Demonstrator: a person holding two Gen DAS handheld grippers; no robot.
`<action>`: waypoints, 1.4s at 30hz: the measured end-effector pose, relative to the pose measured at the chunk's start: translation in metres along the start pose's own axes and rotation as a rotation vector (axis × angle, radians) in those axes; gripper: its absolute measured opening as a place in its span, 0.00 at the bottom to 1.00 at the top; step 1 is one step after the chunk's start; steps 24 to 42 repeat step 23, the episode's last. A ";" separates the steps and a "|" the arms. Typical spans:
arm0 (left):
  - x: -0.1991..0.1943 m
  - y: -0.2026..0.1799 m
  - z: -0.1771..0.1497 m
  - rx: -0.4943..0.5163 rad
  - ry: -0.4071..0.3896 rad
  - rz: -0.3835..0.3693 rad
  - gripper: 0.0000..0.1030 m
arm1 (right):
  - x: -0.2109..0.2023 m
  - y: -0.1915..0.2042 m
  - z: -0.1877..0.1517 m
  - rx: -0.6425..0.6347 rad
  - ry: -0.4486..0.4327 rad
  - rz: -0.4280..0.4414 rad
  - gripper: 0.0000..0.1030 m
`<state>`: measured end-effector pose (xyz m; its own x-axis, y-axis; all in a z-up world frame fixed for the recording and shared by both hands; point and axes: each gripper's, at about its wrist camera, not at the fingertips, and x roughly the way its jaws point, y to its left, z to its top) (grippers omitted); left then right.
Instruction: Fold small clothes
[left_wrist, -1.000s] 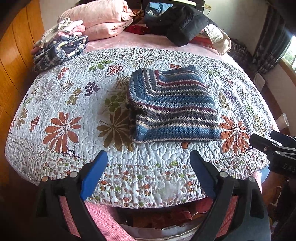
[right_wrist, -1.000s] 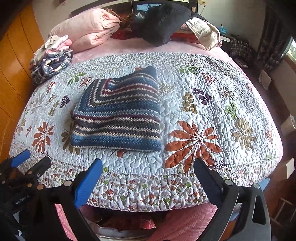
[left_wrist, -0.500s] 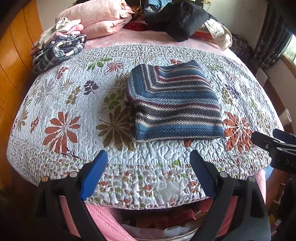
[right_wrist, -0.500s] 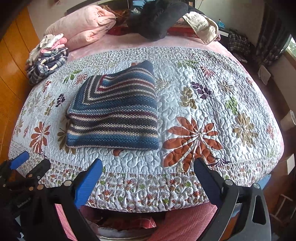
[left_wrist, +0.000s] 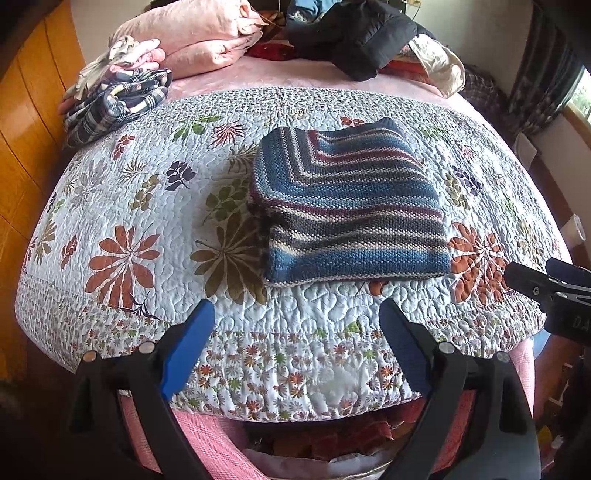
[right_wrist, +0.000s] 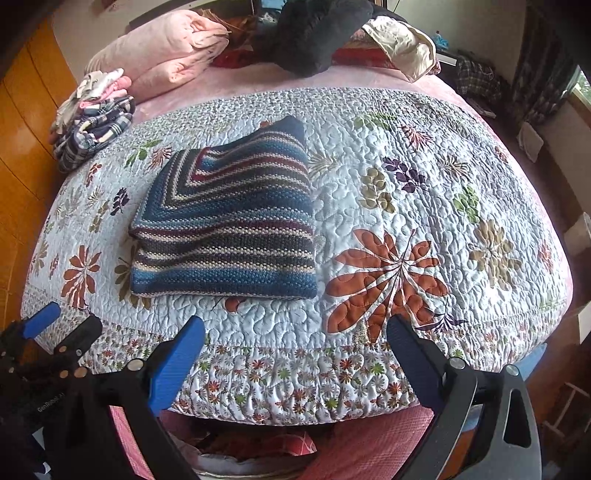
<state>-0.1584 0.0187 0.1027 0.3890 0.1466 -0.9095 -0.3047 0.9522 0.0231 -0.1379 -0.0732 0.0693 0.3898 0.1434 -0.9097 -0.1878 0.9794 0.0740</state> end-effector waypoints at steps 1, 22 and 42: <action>0.000 0.000 0.000 -0.001 0.001 0.002 0.87 | 0.001 0.000 0.000 0.001 0.001 0.000 0.96; 0.000 0.001 -0.001 0.002 -0.004 0.011 0.87 | 0.002 -0.003 -0.001 0.010 -0.004 -0.005 0.96; 0.000 0.001 -0.001 0.002 -0.004 0.011 0.87 | 0.002 -0.003 -0.001 0.012 -0.004 -0.005 0.96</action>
